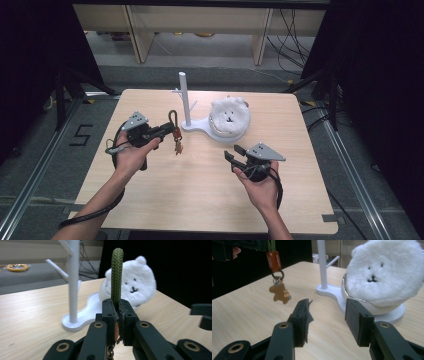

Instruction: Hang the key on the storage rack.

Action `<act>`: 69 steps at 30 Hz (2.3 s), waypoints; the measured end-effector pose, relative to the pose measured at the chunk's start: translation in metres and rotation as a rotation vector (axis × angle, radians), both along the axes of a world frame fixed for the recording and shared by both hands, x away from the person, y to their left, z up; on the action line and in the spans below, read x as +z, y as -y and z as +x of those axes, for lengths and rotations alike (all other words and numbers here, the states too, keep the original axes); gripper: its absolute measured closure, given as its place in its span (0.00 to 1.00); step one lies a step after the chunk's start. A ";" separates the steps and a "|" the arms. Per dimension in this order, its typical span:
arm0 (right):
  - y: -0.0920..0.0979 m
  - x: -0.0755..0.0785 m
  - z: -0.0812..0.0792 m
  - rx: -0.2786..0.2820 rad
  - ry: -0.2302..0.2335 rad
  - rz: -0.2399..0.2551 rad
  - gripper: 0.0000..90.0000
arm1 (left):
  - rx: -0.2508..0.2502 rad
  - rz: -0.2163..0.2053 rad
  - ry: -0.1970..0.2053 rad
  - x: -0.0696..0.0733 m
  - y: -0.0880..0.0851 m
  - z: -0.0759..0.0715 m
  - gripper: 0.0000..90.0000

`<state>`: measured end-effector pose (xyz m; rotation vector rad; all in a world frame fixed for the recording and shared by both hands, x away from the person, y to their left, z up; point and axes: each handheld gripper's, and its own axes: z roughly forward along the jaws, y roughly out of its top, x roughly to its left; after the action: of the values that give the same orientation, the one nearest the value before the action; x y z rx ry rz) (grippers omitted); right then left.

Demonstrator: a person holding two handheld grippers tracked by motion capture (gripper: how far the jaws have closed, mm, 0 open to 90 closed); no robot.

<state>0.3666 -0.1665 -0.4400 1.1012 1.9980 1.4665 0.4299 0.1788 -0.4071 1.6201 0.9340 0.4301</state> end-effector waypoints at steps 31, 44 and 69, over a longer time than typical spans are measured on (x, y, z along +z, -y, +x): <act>0.023 -0.019 -0.006 -0.075 -0.013 0.014 0.59 | 0.097 0.030 -0.004 0.008 -0.009 0.050 0.94; 0.025 -0.022 -0.004 -0.062 0.000 0.023 0.59 | 0.122 0.042 -0.005 0.016 -0.008 0.065 0.94; 0.026 -0.025 -0.004 -0.064 -0.021 0.031 0.59 | 0.187 0.185 0.021 0.019 0.011 0.076 0.93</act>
<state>0.3628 -0.1930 -0.4649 1.1875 1.9414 1.4634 0.5059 0.1674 -0.3882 1.6967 1.0596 0.6785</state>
